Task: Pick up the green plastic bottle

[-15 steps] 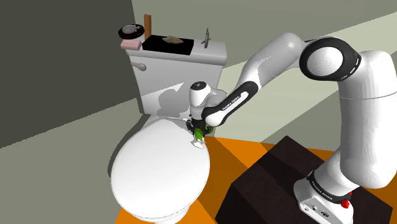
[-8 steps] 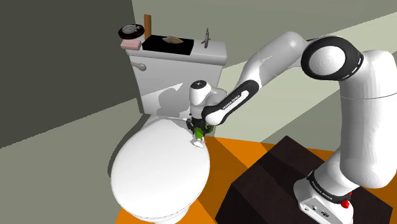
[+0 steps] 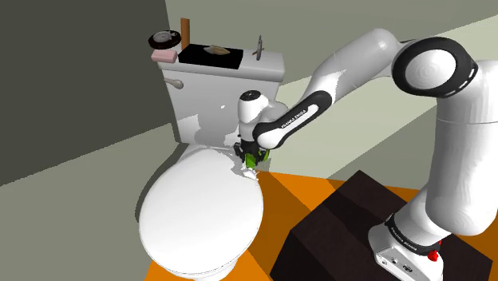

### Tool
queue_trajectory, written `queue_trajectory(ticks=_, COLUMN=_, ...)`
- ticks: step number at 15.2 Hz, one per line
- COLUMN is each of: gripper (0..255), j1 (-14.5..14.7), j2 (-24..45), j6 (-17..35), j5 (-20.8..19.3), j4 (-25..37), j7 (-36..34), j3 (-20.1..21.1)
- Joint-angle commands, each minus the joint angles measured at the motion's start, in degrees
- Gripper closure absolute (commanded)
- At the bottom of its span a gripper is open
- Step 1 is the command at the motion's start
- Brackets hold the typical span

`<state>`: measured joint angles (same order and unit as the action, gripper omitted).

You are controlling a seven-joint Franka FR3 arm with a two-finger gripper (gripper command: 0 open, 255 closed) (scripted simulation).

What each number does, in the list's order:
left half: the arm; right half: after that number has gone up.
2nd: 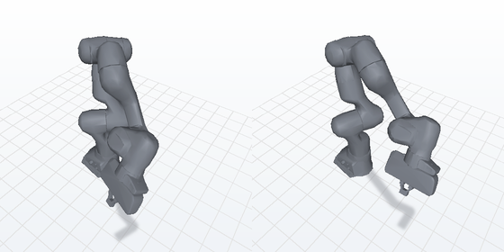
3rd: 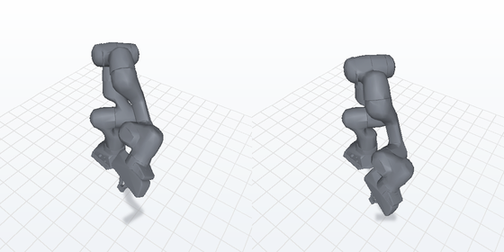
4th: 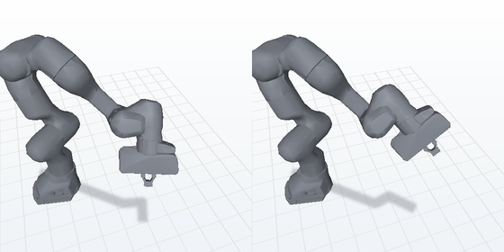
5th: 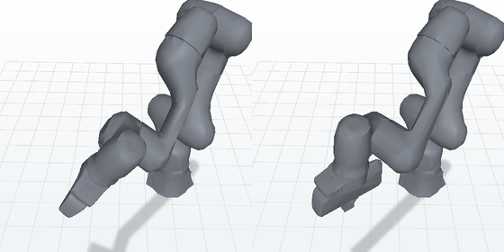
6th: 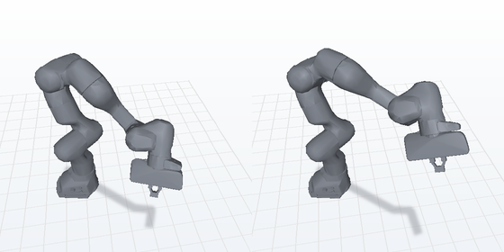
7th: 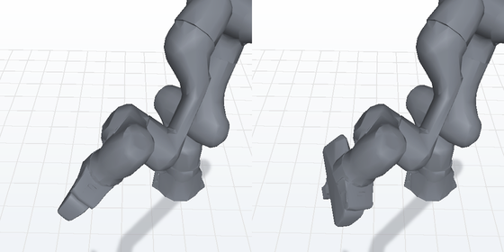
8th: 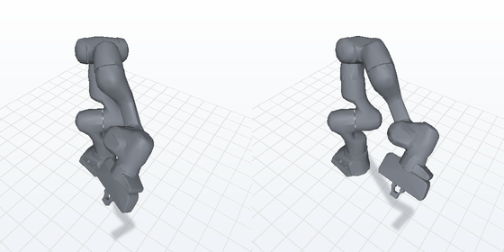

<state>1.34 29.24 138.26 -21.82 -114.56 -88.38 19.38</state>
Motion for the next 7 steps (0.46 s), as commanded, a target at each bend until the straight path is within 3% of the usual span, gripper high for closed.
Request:
queue_trajectory(ticks=1, gripper=255, j1=-0.3, j2=-1.3, j6=-1.2, j5=0.7, j4=0.0, j7=0.5, j3=0.5)
queue_trajectory(ticks=7, gripper=255, j1=-1.0, j2=-3.7, j6=-3.4, j5=2.2, j4=0.0, j7=1.6, j3=1.4)
